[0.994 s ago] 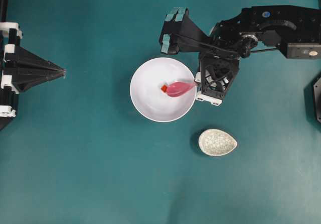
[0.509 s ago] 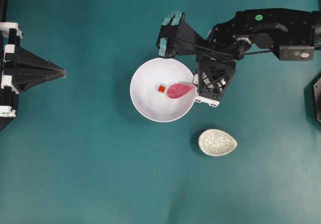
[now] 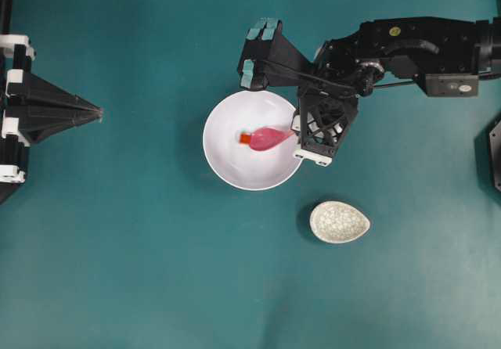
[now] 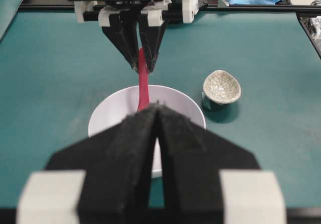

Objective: Grip the spoon and scoop the red block from the bowl with right arm.
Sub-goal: 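Push the spoon under the red cube with the right gripper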

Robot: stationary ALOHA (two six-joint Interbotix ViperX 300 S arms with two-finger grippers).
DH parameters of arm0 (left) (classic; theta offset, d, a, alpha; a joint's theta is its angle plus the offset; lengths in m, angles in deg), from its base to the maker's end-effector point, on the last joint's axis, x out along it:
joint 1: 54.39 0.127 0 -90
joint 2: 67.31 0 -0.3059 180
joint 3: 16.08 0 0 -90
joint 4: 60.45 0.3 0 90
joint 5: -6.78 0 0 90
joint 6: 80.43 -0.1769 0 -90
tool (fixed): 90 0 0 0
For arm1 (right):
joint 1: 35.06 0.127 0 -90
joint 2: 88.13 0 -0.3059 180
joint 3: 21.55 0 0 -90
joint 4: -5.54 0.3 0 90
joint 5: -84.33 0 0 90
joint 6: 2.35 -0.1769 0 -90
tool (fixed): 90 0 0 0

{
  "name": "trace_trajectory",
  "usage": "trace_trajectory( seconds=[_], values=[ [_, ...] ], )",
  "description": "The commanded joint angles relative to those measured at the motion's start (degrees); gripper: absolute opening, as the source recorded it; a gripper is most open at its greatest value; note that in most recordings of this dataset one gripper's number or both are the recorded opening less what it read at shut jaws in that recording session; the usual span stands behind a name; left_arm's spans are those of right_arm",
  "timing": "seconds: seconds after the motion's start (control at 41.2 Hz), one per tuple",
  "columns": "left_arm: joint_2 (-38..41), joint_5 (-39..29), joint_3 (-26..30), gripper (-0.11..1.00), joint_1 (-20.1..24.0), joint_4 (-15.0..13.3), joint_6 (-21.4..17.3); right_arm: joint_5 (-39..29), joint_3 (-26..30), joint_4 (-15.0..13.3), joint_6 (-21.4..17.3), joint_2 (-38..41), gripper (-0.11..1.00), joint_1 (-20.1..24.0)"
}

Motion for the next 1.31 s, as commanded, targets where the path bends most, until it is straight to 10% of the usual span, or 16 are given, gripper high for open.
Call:
trace_trajectory(
  seconds=[0.0,1.285],
  values=[
    [0.4,0.3,1.4,0.00,0.1,0.1,-0.2,1.1,1.8,-0.2,0.1,-0.7,0.26,0.1],
    [0.4,0.5,1.4,0.00,0.1,0.1,-0.2,5.6,4.7,-0.3,0.1,1.3,0.26,1.5]
  ],
)
